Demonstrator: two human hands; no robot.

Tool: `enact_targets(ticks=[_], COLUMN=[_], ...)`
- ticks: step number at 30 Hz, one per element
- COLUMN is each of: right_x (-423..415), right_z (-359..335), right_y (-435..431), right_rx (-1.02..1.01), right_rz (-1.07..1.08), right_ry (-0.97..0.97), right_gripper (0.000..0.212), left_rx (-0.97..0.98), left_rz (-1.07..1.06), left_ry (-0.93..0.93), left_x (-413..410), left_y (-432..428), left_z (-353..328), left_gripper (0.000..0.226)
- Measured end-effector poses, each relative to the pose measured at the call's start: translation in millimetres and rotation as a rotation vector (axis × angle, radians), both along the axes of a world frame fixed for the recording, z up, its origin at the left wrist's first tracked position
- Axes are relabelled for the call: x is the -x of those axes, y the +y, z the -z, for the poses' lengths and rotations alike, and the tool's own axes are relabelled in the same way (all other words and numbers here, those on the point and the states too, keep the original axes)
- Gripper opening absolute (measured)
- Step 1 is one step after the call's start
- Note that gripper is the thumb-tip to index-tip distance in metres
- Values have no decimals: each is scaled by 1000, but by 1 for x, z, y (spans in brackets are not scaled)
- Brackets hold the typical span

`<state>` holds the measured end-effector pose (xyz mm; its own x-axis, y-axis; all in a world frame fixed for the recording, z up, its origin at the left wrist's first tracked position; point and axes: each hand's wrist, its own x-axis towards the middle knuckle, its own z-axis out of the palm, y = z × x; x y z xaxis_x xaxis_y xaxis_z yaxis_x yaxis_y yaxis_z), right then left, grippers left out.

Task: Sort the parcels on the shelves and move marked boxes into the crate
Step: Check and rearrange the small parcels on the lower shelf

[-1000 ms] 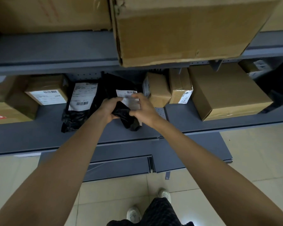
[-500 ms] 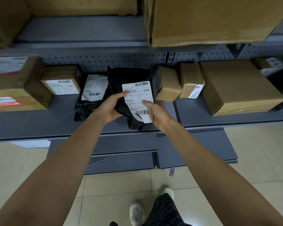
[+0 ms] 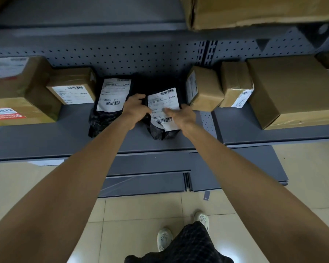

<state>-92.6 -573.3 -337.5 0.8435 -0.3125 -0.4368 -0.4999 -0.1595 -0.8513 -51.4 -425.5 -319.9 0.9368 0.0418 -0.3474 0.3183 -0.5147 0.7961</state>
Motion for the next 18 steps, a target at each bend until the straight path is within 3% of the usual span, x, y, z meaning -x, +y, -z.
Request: enact_targets(ticks=[4,7,11,14,18], right_x=[-7,-6,1,3,6], right_z=[7,3,-12,-22,-18], right_y=[-2,1,-8,-39,-89], right_rx=[88,265,465,461,472], right_rz=[-30,-57,126,309,394], right_ry=[22,8,-226,-304,-224], right_gripper=[44,52,43,24,30], left_rx=[-100,-254,-494,-442,-265], left_rz=[8,26,163,262,366], left_ry=[-27,-86,-311,-403,-355], left_x=[-6,-4,5,2,-6], left_y=[-9,-19,-45,-74,-115], left_z=[8,5,-6,-13,-6], left_gripper=[68,63,70,69,71])
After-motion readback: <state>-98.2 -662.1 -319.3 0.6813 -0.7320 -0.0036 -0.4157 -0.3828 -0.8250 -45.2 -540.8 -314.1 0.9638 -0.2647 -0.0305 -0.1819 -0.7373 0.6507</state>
